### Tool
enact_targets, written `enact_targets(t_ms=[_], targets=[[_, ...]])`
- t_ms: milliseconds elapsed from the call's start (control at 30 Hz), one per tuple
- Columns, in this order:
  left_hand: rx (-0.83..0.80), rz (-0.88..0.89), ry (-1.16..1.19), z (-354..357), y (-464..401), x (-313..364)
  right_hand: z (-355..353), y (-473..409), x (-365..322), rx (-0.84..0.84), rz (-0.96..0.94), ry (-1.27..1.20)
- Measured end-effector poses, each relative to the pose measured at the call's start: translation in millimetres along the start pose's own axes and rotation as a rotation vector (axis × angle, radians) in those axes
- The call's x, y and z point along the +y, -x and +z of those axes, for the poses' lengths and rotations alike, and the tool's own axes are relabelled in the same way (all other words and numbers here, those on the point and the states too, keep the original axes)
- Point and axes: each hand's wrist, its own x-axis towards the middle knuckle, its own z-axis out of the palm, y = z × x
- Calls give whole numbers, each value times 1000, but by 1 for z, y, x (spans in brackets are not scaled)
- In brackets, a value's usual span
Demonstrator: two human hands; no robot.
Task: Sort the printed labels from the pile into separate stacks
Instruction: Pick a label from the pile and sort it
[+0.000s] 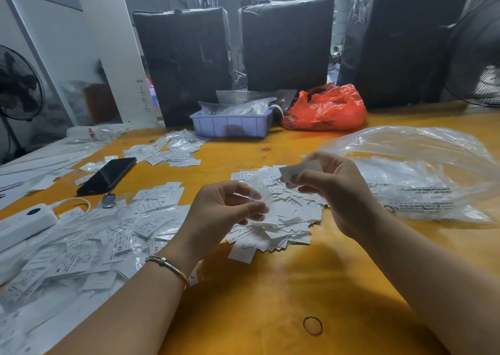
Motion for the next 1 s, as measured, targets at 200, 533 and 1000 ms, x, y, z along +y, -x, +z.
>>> enact_targets(t_ms=[200, 533, 1000], targets=[[-29, 55, -66, 3, 2, 1, 4, 8, -12, -73, -207, 110], [-30, 77, -63, 3, 1, 1, 8, 11, -15, -14, -364, 453], [-28, 80, -85, 4, 1, -1, 9, 11, -13, -13, -407, 564]])
